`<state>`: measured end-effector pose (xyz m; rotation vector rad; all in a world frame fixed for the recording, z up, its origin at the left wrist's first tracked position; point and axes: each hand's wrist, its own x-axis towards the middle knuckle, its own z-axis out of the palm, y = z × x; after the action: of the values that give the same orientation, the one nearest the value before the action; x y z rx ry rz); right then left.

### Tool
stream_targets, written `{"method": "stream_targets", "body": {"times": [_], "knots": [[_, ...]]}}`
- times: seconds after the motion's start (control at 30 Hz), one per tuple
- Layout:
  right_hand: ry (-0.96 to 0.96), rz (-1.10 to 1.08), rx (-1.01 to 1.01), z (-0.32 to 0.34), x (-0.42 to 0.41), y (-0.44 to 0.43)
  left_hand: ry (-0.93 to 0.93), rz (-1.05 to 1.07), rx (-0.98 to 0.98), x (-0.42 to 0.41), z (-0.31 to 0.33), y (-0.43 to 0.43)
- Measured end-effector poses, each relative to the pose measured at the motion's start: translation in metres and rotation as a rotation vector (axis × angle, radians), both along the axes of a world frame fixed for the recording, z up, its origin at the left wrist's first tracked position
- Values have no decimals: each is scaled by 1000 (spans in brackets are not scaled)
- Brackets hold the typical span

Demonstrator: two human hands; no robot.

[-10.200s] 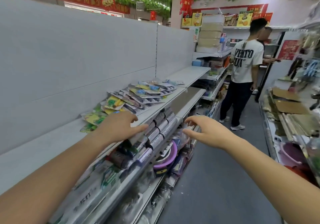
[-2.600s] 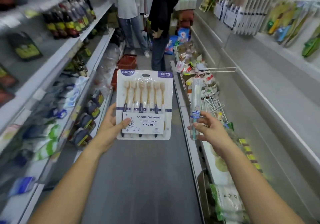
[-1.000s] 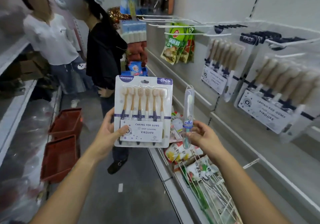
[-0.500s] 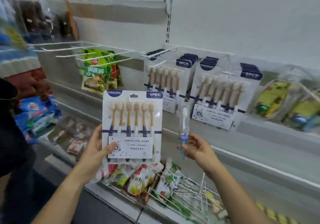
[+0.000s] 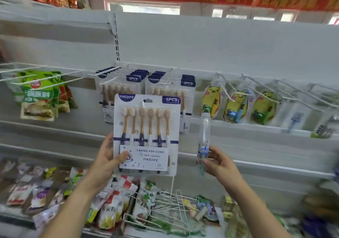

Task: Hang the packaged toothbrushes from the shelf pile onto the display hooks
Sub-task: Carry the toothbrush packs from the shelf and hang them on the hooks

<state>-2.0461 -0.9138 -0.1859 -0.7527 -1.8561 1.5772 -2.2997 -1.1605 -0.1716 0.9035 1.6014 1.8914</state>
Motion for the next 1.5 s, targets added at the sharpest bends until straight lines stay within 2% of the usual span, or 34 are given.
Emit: {"method": "stream_targets", "body": {"times": [0.43, 0.97, 1.5], "knots": [[-20, -49, -10, 6, 89, 35, -7, 28, 41, 68, 31, 32], [-7, -184, 1, 29, 97, 22, 0, 38, 48, 18, 24, 57], [5, -231, 8, 35, 113, 32, 100, 64, 20, -1, 29, 117]]}}
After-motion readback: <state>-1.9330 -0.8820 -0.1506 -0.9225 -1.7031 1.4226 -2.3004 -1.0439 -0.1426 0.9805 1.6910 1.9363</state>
